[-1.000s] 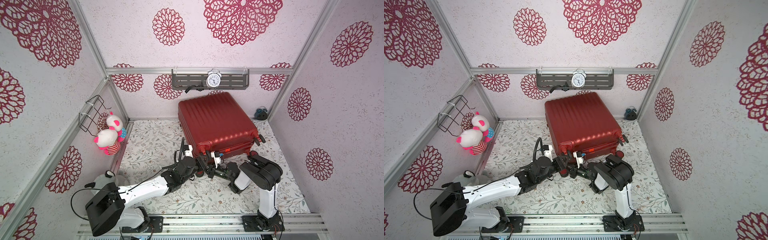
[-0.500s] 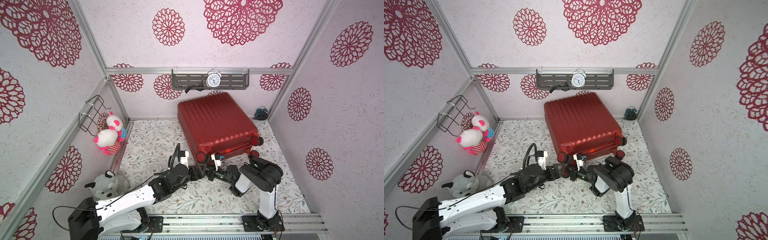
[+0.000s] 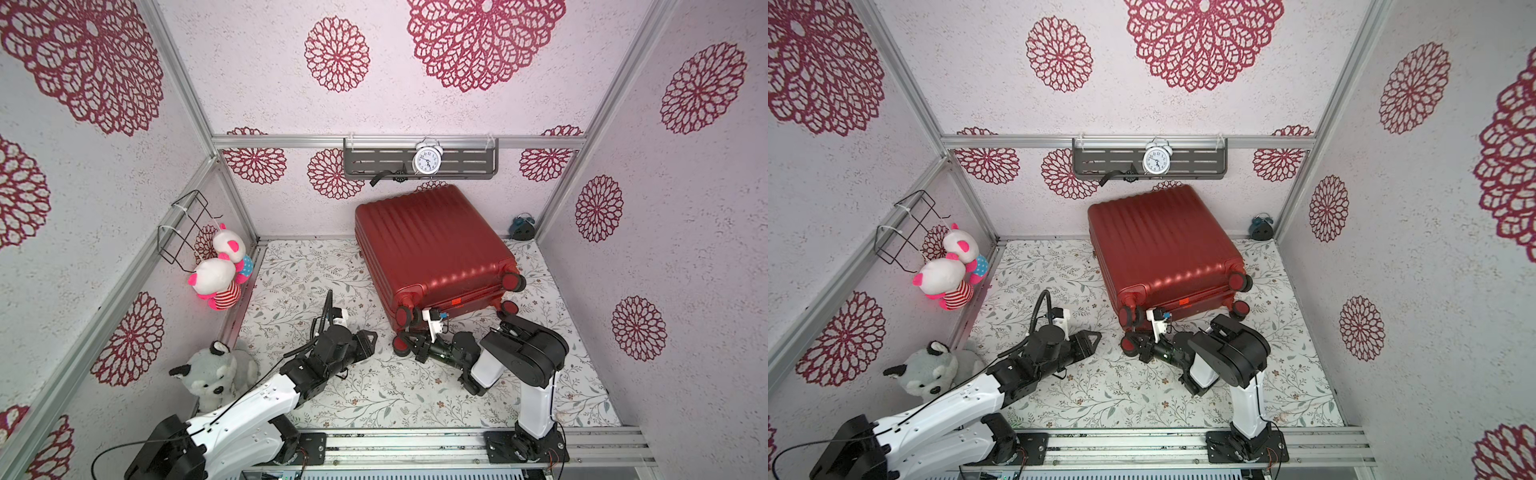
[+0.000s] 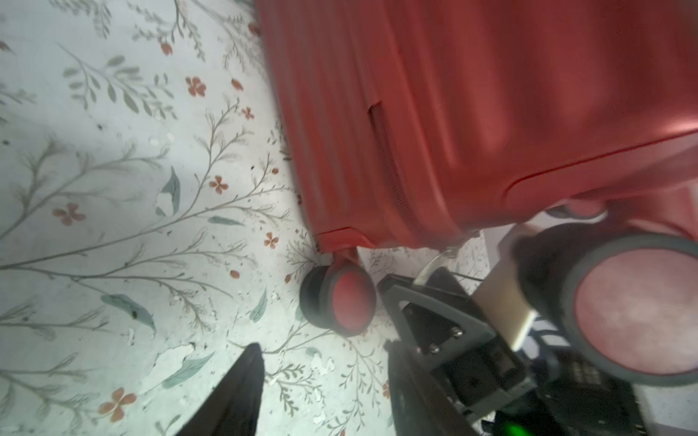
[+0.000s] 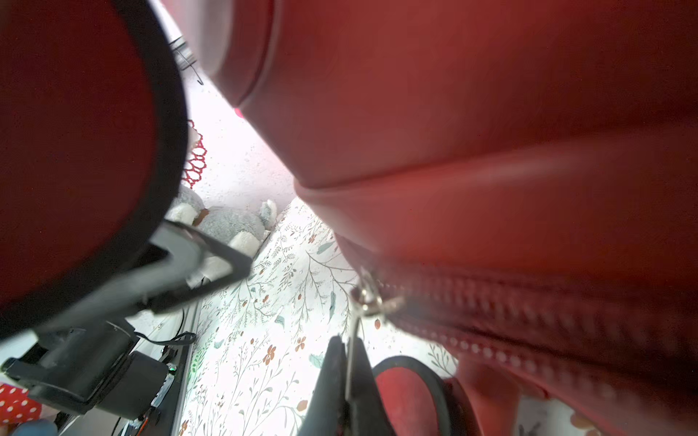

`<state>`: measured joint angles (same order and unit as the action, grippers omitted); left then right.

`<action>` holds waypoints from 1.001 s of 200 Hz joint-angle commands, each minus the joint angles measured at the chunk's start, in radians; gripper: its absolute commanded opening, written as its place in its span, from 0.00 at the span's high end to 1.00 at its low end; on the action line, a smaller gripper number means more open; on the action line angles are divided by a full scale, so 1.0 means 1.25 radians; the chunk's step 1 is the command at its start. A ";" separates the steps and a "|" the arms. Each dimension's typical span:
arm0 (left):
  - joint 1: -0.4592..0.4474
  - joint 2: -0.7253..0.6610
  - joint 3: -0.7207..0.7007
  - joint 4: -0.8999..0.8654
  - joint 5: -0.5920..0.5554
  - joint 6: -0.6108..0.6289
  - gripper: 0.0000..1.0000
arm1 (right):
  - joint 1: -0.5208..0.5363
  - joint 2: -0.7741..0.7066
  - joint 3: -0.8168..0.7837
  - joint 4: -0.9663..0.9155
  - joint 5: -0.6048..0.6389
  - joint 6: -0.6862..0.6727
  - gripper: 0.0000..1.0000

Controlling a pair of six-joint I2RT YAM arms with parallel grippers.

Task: Open the suitcase zippers
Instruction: Unzip the zipper on the suitcase, then adjust the suitcase at the center of the board.

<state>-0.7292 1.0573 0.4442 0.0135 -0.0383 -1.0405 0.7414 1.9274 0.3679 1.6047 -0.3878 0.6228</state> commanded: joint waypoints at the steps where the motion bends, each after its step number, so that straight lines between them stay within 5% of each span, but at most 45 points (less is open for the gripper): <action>1: 0.009 0.076 -0.002 0.115 0.081 0.002 0.47 | 0.070 -0.023 -0.002 -0.072 -0.081 -0.011 1.00; 97: 0.000 0.328 -0.009 0.335 0.127 -0.033 0.64 | 0.172 -0.019 0.070 -0.098 -0.076 -0.015 1.00; 200: -0.022 0.468 -0.043 0.576 0.142 -0.075 0.79 | 0.205 0.035 0.070 0.064 -0.089 0.149 1.00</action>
<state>-0.7097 1.5902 0.4019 0.6655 0.0719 -1.0969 0.8955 1.9614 0.4389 1.6077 -0.2939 0.7353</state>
